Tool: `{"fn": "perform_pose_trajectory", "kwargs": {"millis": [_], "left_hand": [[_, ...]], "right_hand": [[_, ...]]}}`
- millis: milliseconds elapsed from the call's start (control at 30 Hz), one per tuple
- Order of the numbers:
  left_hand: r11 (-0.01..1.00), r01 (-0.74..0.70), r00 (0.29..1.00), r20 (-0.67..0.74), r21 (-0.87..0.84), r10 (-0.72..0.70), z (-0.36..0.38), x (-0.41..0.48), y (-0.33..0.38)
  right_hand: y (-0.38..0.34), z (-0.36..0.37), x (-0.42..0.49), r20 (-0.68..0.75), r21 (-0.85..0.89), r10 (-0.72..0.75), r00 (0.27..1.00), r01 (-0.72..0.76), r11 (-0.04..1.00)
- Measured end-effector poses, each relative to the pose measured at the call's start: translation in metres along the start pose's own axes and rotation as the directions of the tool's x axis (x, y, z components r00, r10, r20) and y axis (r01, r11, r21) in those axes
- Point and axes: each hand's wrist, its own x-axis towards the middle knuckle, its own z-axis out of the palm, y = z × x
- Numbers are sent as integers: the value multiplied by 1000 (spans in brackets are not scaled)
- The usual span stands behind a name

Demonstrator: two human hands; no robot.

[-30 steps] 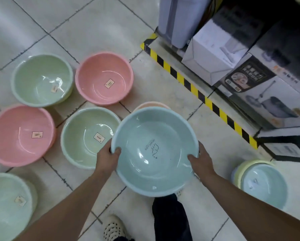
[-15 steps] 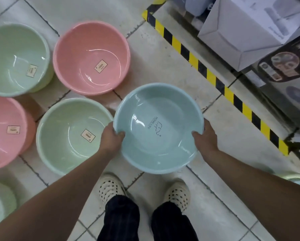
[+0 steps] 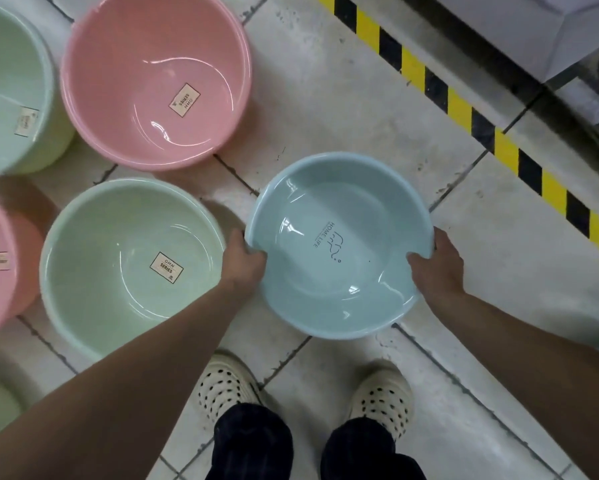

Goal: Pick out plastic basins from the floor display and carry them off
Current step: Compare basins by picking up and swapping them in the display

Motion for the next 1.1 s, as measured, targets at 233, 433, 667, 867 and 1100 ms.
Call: {"fn": "perform_pose_trajectory", "kwargs": {"millis": [233, 433, 667, 867, 1100], "left_hand": [[995, -22, 999, -29, -93, 19, 17, 8, -11], [986, -49, 999, 6, -156, 51, 17, 10, -14], [990, -58, 996, 55, -126, 66, 13, 12, -14], [997, -41, 996, 76, -69, 46, 10, 13, -13], [998, -11, 983, 182, -65, 22, -41, -12, -12]], "right_hand": [[12, 7, 15, 18, 24, -17, 1000, 16, 1000], [12, 8, 17, 92, 88, 57, 994, -65, 994], [5, 5, 13, 102, 96, 83, 991, -93, 991], [6, 7, 16, 110, 79, 132, 985, -141, 987], [-23, -14, -26, 46, -156, 106, 993, -98, 983]]}}
